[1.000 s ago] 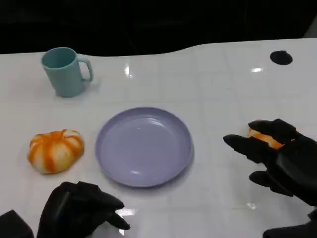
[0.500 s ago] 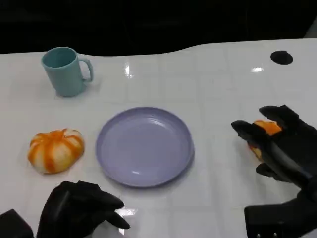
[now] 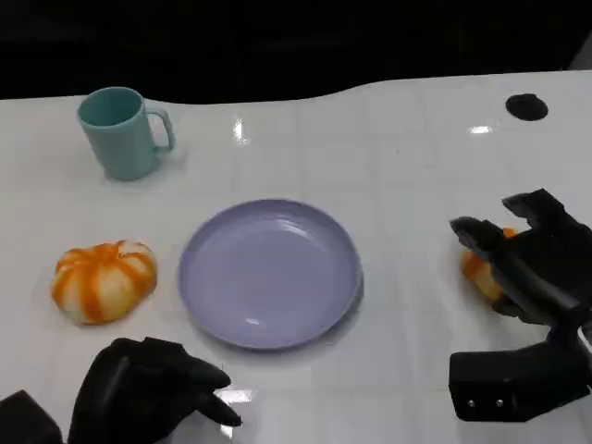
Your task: Grasp the bread from the table and place it into the plate.
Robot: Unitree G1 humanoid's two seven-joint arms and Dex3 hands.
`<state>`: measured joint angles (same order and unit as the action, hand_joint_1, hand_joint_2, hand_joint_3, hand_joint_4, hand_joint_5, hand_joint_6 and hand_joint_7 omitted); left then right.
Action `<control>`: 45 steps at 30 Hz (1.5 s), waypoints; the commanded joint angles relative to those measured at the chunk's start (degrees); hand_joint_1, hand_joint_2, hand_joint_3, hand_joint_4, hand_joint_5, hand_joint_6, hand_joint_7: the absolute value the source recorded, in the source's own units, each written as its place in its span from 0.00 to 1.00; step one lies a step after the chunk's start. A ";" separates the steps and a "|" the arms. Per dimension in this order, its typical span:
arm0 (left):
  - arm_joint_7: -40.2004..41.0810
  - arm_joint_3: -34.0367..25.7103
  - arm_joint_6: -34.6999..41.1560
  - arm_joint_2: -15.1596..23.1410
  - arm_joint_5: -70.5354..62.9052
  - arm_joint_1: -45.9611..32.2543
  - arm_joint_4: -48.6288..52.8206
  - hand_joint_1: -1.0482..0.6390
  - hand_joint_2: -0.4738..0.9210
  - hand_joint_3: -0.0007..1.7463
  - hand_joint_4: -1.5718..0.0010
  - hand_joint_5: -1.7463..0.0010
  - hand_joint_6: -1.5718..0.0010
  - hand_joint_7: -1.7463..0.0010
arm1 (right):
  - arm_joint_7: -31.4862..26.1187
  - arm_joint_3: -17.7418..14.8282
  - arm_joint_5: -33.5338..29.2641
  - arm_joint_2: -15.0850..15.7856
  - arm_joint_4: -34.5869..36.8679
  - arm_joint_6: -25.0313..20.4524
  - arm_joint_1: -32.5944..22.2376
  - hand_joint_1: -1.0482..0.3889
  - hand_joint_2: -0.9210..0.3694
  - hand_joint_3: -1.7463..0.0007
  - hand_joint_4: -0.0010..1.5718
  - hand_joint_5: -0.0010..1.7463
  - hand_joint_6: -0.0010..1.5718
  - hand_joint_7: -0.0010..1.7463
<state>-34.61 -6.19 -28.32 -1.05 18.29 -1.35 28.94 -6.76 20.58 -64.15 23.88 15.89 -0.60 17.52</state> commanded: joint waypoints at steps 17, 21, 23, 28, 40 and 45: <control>0.77 -0.23 -0.08 0.77 -0.29 -0.65 -0.62 0.00 0.90 0.00 0.00 0.79 0.00 0.93 | -1.68 3.35 8.53 -1.20 16.54 -1.63 7.79 0.47 0.08 1.00 0.15 0.13 0.23 0.00; 0.36 -0.31 -0.39 0.81 -0.04 -0.61 -0.40 0.00 0.90 0.00 0.00 0.79 0.00 0.93 | -4.19 3.95 11.26 -2.16 23.65 0.91 10.78 0.50 0.04 1.00 0.30 0.08 0.28 0.01; 0.33 -0.33 -0.36 0.78 0.05 -0.64 -0.44 0.00 0.90 0.00 0.00 0.79 0.00 0.93 | -6.67 3.42 13.64 -2.85 26.80 3.25 11.76 0.56 0.03 1.00 0.45 0.08 0.39 0.03; 0.13 -0.29 -0.20 0.82 0.22 -0.74 -0.63 0.00 0.90 0.00 0.00 0.79 0.00 0.93 | -16.08 3.05 17.69 -3.87 34.65 10.34 14.21 0.66 0.05 1.00 0.67 0.47 0.67 0.02; 0.21 -0.35 -0.34 0.80 0.27 -0.56 -0.39 0.00 0.90 0.00 0.00 0.79 0.00 0.93 | -31.32 5.59 18.17 -3.47 44.39 20.58 17.72 0.72 0.04 0.99 0.58 1.00 0.60 0.76; -0.22 -0.44 -0.87 0.89 0.36 -0.34 0.25 0.00 0.90 0.00 0.00 0.80 0.00 0.93 | -36.36 5.61 18.42 -4.08 44.83 23.22 17.75 0.71 0.03 0.98 0.59 1.00 0.56 0.83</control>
<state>-34.54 -6.18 -28.62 -0.94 18.36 -1.63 28.67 -40.41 26.19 -46.34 19.83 60.27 21.53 34.30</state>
